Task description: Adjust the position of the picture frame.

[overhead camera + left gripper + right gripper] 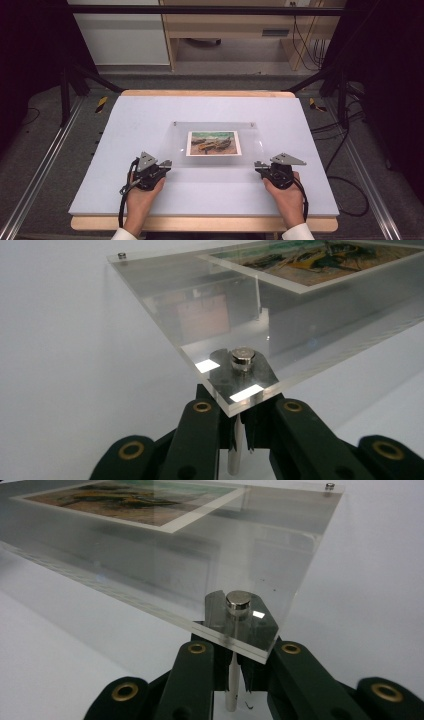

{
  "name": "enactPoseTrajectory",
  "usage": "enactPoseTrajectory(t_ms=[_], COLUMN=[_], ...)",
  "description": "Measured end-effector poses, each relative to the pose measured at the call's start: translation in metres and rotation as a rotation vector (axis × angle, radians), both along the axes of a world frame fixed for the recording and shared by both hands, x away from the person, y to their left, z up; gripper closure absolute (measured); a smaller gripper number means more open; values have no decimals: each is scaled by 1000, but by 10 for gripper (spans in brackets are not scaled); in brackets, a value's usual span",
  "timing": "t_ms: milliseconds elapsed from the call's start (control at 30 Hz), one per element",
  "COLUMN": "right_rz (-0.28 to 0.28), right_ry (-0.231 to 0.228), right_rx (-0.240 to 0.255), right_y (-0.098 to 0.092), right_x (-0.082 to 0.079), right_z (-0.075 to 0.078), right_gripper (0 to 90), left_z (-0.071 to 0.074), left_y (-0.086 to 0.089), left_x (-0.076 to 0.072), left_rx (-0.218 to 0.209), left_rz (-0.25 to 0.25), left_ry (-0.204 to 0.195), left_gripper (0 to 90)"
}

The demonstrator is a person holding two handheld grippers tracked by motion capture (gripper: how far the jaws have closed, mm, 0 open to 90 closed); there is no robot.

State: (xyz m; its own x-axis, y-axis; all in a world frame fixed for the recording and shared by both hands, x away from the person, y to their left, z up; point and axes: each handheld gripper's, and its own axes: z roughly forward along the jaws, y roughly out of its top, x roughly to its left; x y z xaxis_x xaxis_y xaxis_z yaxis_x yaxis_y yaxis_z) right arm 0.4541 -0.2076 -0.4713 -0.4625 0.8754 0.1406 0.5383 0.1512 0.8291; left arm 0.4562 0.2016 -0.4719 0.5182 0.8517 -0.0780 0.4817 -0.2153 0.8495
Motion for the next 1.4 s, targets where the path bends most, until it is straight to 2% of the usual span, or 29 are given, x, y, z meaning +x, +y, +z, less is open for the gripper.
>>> enactPoseTrajectory(t_ms=[167,467,567,633,667,700,733,767,800,833,867,967,1067,1100,1133,1233,1400], right_rz=[-1,1,0,2,2,-23,-35,-35,-35,-35,-19,-15,0,16,16,26,39], right_ry=[11,13,16,18,18,27,28,28,35,35,46,45,43,35,35,34,-4], right_rx=[-17,-13,-11,-13,-13,-17,-20,-20,-4,-4,0,1,1,-10,-10,15,8], right_y=[1,2,2,1,1,-1,-2,-2,-5,-5,-8,-8,-8,-7,-7,-5,-3], right_x=[4,4,4,4,4,2,1,1,-1,-1,-3,-7,-9,-11,-11,-11,-12], right_z=[-3,-4,-4,-4,-4,-2,-1,-1,1,1,2,6,8,9,9,16,24], right_gripper=[835,834,801,697,697,554,504,504,405,405,347,288,248,213,213,175,152], left_z=[-4,-4,-4,-3,-3,-3,-3,-3,-3,-2,1,3,3,5,5,13,19], left_y=[0,0,1,3,3,5,6,7,7,7,7,5,6,7,7,10,14], left_x=[2,3,3,3,3,4,4,4,2,0,-1,-3,-4,-4,-4,-3,-1], left_rx=[6,4,5,8,8,3,-2,4,18,26,24,4,-3,-24,-24,-64,-102], left_rz=[6,3,2,8,8,6,-5,-16,-15,-15,-24,-59,-56,-59,-59,-69,-70], left_ry=[5,8,10,16,16,28,44,61,57,52,55,76,74,80,80,71,60], left_gripper=[837,836,831,773,719,655,604,604,525,525,453,354,280,259,245,189,137])
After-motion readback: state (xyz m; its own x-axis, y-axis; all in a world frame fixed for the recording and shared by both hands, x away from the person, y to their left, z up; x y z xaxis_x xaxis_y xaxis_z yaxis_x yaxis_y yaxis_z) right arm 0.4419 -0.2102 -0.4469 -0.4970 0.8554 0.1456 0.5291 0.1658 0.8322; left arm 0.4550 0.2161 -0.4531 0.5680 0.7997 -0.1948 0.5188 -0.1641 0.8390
